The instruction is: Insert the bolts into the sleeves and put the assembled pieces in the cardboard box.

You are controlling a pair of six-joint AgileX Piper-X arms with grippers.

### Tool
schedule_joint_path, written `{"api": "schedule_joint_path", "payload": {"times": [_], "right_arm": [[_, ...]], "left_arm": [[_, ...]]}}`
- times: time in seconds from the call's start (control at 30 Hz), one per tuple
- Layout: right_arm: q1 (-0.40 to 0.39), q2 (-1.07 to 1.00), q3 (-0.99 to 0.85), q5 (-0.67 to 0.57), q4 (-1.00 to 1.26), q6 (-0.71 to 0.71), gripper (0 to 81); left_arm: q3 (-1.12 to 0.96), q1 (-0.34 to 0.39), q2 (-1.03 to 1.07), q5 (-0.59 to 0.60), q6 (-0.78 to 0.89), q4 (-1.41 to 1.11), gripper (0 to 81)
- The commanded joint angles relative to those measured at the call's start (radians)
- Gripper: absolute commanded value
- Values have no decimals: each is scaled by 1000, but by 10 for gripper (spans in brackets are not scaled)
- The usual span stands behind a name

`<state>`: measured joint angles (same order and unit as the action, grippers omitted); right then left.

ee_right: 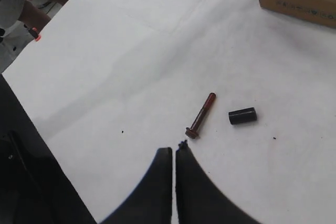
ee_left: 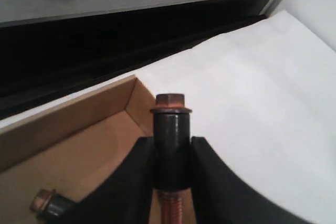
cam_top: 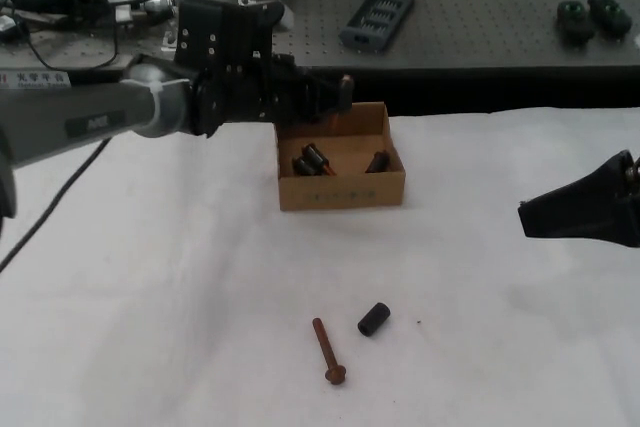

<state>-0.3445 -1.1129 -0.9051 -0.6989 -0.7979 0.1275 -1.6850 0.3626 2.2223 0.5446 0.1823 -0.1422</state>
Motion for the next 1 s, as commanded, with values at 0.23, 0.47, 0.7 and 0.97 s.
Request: {"api": "schedule_joint_path", "payload": {"times": [0.23,0.47,0.7,0.97], "right_arm": [[7,9,-8,-16,-4,-23,29],[7,9,-8,-16,-4,-23,29],[7,9,-8,-16,-4,-33,29],[7,9,-8,-16,-4,-67,29]], "left_arm": [[-143,-49,157,-18,-2,76,4],[-145,-44,170,44,10,119,282],[-145,-25,170,44,52,118,358],[-145,-18,122,136,121,119,228]]}}
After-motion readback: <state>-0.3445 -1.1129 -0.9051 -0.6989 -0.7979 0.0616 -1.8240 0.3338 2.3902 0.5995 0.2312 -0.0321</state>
